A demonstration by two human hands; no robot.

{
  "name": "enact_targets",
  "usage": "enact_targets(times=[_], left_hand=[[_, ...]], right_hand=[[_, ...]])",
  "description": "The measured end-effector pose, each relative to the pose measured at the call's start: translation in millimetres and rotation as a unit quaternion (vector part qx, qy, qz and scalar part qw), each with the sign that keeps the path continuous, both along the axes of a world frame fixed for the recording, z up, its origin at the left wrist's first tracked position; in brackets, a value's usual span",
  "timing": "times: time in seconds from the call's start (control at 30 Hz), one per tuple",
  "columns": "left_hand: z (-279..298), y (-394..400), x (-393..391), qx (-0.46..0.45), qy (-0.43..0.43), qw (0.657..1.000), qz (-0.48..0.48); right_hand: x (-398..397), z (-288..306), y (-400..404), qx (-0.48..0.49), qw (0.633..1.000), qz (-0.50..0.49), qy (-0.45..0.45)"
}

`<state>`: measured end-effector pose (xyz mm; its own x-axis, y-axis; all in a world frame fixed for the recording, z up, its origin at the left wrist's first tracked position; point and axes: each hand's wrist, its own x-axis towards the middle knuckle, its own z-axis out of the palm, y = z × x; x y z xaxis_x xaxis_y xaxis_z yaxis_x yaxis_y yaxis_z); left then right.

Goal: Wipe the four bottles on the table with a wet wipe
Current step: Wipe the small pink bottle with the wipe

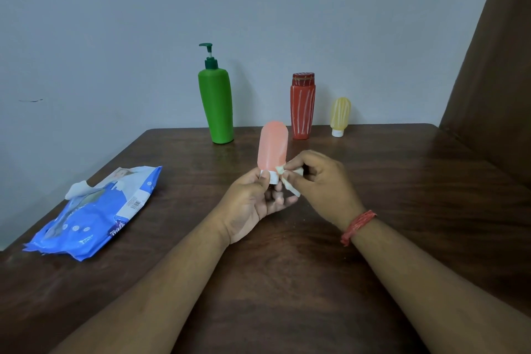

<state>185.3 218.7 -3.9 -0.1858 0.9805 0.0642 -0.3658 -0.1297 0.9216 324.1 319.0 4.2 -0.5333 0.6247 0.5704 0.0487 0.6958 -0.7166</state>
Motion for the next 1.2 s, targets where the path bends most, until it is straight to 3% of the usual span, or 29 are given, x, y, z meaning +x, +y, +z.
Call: enact_targets(times=[0.47,0.7,0.8,0.97,1.2], left_hand=[[-4,10,-3,-0.014,0.028,0.984,0.175],[-3,10,-4,-0.012,0.023,0.993,0.112],[-2,9,-3,-0.022,-0.007,0.997,0.071],[-3,5,11,-0.025,0.018,0.999,0.01],[0,6,3,-0.025,-0.058,0.997,0.035]], right_hand=[[-12,-5,-14,0.066,0.998,0.008,0.004],[-12,-4,-20,0.148,0.989,0.005,0.005],[-12,0,-15,0.173,0.983,-0.058,0.024],[-1,9,3,0.165,0.971,-0.153,0.083],[-7,-1,-11,0.158,0.987,-0.004,0.005]])
